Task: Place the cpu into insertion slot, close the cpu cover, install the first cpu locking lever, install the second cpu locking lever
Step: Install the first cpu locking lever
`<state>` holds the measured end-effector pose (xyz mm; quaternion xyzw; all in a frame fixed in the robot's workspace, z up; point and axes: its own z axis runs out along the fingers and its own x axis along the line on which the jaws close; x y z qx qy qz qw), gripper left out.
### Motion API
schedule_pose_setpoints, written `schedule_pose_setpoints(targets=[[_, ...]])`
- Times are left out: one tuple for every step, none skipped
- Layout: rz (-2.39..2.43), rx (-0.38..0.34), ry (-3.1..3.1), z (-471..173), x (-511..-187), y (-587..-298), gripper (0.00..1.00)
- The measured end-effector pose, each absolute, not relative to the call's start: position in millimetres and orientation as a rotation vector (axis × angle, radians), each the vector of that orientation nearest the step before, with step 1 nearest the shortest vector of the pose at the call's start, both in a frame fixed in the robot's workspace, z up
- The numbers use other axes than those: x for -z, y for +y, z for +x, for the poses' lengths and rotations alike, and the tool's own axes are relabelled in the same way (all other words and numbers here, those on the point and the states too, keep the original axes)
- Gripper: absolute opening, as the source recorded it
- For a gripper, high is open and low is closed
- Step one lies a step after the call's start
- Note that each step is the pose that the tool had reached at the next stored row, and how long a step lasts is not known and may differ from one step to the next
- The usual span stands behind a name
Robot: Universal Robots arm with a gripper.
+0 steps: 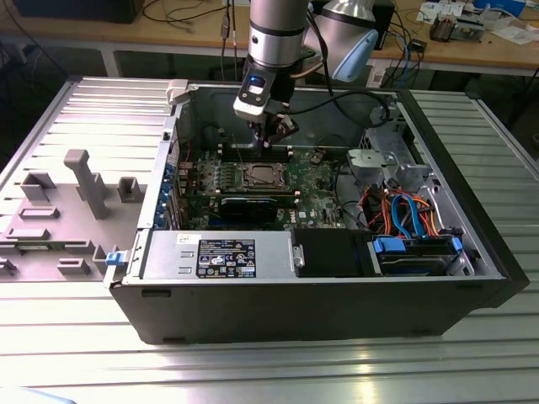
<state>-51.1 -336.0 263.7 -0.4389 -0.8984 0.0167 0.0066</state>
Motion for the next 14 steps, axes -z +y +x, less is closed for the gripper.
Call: schedule_pose_setpoints(targets=[[-1.370, -0.052, -2.812, -51.1, -263.7, -336.0, 0.11], [-1.367, -0.052, -2.814, -51.1, -263.7, -336.0, 0.11], [-1.364, -0.052, -2.815, -51.1, -263.7, -336.0, 0.11], [-1.362, -0.052, -2.816, -51.1, -263.7, -336.0, 0.11], [-1.358, -0.052, -2.818, -51.1, -263.7, -336.0, 0.11], [-1.352, -0.052, -2.821, -51.1, -263.7, -336.0, 0.11], [-1.333, -0.053, -2.830, -51.1, -263.7, -336.0, 0.11], [-1.310, -0.053, -2.841, -51.1, -263.7, -336.0, 0.11], [-1.283, -0.053, -2.854, -51.1, -263.7, -336.0, 0.11], [-1.278, -0.053, -2.856, -51.1, -263.7, -336.0, 0.11], [-1.276, -0.053, -2.857, -51.1, -263.7, -336.0, 0.11], [-1.273, -0.053, -2.859, -51.1, -263.7, -336.0, 0.11], [-1.267, -0.053, -2.861, -51.1, -263.7, -336.0, 0.11], [-1.263, -0.053, -2.863, -51.1, -263.7, -336.0, 0.11]])
